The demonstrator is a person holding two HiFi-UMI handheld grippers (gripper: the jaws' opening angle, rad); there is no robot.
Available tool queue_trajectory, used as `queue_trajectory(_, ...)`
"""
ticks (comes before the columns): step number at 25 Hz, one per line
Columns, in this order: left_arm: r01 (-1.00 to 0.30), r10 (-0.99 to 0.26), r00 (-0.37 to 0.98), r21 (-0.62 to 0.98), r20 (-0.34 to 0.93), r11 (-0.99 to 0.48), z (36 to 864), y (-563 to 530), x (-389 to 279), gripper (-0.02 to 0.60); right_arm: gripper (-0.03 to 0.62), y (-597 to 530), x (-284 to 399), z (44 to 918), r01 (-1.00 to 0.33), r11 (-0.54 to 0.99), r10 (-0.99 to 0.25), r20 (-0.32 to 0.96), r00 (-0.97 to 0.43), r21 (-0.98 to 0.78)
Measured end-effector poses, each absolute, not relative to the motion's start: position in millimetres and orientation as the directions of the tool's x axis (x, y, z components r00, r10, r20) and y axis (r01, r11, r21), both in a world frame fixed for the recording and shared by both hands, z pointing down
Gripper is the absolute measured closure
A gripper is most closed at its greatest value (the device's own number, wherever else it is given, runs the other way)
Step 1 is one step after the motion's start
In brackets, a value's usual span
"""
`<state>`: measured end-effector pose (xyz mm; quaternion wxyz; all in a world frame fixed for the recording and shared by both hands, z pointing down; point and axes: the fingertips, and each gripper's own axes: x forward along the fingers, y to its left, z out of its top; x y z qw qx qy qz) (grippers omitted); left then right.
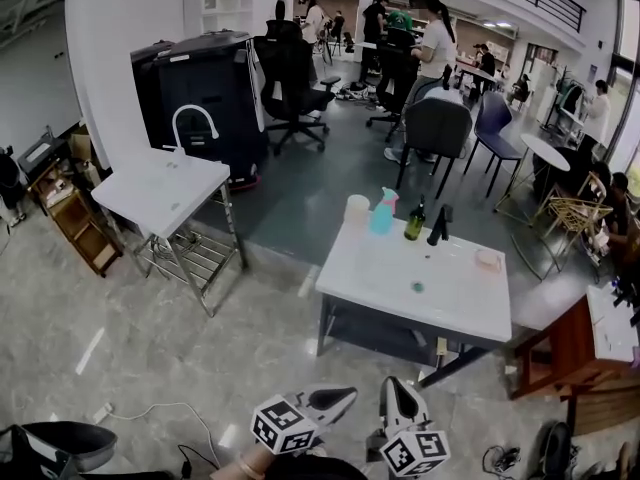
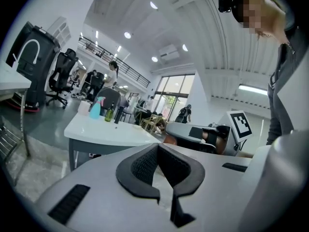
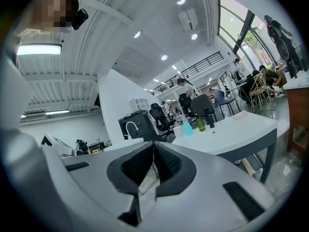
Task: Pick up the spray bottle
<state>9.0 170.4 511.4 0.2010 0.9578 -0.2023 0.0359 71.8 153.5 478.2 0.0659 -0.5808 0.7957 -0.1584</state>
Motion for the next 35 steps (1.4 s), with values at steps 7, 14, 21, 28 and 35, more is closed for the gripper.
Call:
queue_trajectory(7,-0.402,-0.369,0.916,0.377,0.16,-0.835,511.5,183.0,14.1,0.577,0.583,161.9,67.9,471.4,-0.893,0.302,-0.939,0.056,-0.338,-0.333)
queue_trajectory(14,-0.402,-0.359,0.915,0.382,0.181,-0.832,518.5,193.8,13.5,0.577,0.583,170.9,66.5,479.5,-0.889,0.298,-0.937,0.07,-0.341,-0.349)
queue_trajectory(21,-0.395,-0.349,0.918,0.41,0.187,-0.822,527.8,185.4,21.3,0.577,0.583,169.6,74.0,490.2,-0.892,0.268,-0.943,0.091,-0.321,-0.363)
queue_trajectory(28,-0.426,-0.39,0.905,0.399,0.172,-0.812,522.7,142.8,29.7,0.577,0.583,136.0,91.3,490.9,-0.9,0.247,-0.949,0.096,-0.299,-0.359)
queue_trajectory(35,-0.442,-0.392,0.895,0.314,0.212,-0.84,521.3,98.5,45.1,0.577,0.583,95.5,105.7,490.8,-0.904,0.234,-0.952,0.104,-0.287,-0.357)
